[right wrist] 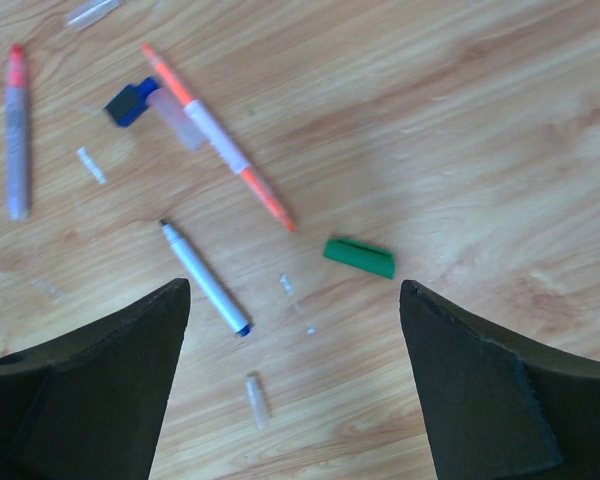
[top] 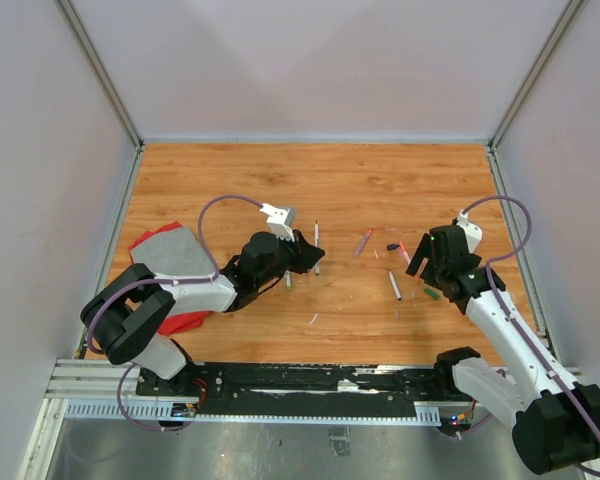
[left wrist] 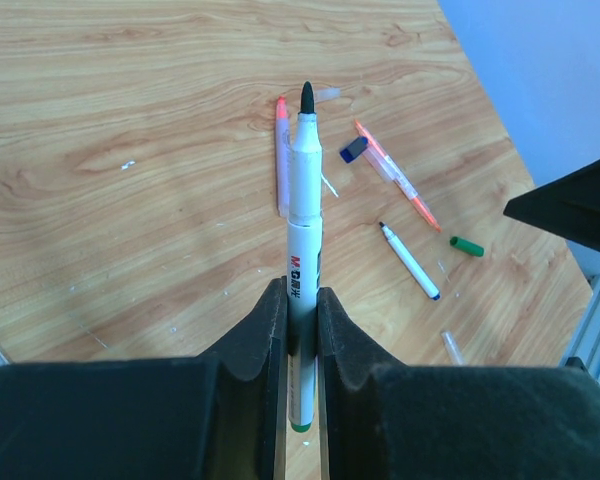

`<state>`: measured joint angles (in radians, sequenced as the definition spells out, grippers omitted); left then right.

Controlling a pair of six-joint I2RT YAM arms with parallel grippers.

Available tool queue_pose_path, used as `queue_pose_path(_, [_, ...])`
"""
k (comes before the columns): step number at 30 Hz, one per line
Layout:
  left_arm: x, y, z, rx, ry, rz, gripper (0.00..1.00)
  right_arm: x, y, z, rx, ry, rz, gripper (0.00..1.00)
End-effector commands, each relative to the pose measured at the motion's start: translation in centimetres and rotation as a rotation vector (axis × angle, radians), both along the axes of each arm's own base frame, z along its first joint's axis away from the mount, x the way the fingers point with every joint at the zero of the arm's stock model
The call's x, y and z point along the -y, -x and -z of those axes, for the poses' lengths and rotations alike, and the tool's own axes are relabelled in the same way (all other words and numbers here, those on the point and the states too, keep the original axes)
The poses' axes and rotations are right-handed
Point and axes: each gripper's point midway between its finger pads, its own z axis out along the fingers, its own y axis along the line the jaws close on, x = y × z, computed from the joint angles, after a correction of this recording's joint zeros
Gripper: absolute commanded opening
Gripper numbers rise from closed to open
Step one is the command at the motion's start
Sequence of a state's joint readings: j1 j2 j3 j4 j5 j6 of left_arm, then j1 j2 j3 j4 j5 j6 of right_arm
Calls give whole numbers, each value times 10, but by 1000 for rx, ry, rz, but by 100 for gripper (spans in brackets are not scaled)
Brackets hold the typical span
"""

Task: Insert the pens into the pen caps
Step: Pick up the pen cap from the center of the board.

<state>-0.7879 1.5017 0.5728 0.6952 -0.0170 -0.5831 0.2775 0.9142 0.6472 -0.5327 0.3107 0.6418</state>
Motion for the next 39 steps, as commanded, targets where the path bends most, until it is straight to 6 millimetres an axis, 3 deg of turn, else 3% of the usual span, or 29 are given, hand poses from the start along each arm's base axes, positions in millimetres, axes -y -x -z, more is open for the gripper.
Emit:
queue_pose_path(1, [7, -4, -7, 23, 5, 11, 1, 24, 13, 16, -66, 0, 91, 86])
queue_pose_path(12, [6, -5, -8, 25, 1, 8, 1, 38, 13, 54, -213, -39, 208, 85])
queue_pose_path(39, [5, -5, -9, 33, -7, 5, 1, 34, -5, 86, -313, -112, 227, 70])
